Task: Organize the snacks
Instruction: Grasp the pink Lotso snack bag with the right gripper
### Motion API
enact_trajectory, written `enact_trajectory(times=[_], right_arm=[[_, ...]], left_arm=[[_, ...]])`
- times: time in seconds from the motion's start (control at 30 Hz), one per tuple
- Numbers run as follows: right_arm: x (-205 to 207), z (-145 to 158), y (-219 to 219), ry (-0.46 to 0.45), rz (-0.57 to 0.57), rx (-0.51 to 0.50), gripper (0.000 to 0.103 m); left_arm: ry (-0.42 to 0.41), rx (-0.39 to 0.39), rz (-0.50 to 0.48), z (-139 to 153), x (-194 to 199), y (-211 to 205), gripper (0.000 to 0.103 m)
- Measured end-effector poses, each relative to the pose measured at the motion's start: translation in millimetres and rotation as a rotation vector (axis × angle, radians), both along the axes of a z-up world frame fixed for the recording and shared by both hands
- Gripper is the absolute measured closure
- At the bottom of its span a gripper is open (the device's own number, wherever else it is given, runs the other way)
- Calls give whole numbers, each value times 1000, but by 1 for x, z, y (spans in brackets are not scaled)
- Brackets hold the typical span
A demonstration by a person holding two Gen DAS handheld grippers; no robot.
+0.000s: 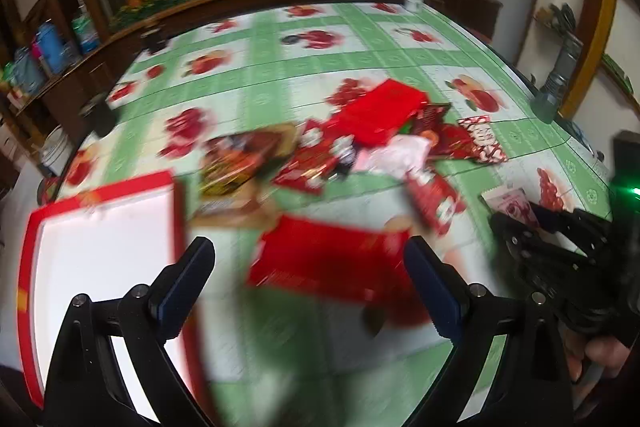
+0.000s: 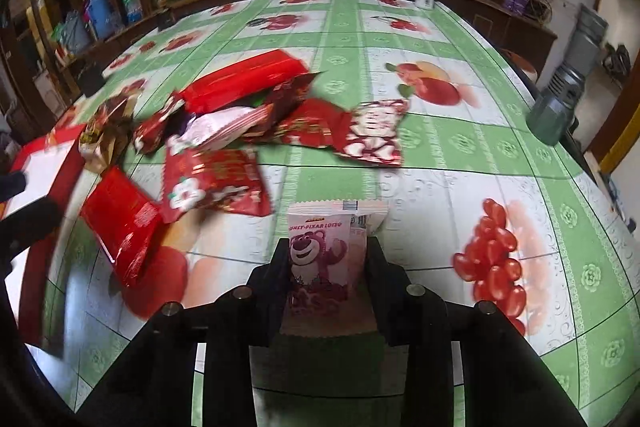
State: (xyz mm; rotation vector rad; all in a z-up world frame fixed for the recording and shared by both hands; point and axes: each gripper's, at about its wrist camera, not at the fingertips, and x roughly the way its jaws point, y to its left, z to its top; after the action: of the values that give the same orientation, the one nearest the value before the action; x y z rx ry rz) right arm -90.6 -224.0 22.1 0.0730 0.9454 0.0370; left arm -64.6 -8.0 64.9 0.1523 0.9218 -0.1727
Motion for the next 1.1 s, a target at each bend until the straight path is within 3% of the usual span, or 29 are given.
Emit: enact_trajectory(times=[0.13,0.43,0.6,0.63,0.7,0.73,1.1], right_arm=[[-2,-1,-31,-15,-3,162,66],[-3,-2,-43,-22,11,264,66],[-3,-4,-50,-26,13,318,66],[-3,-3,-49,-25,14,316,66],[-3,-3,-48,-25,14,312,66],[-3,-3,-48,-25,14,310,66],[-10,-1,-37,-39,21,250,66]], left_arm=[[52,-41,-17,-8,21,-27,7],[118,-87,3,-31,40,-62,9],[179,-119,-12,-45,46,-69,36],[159,-118,-9,-44,45,-69,39],[145,-144,-18,-44,44,-69,64],[148,-163,-26,-43,44,-69,67],[85,-159,-72,-34,22,-56,73]])
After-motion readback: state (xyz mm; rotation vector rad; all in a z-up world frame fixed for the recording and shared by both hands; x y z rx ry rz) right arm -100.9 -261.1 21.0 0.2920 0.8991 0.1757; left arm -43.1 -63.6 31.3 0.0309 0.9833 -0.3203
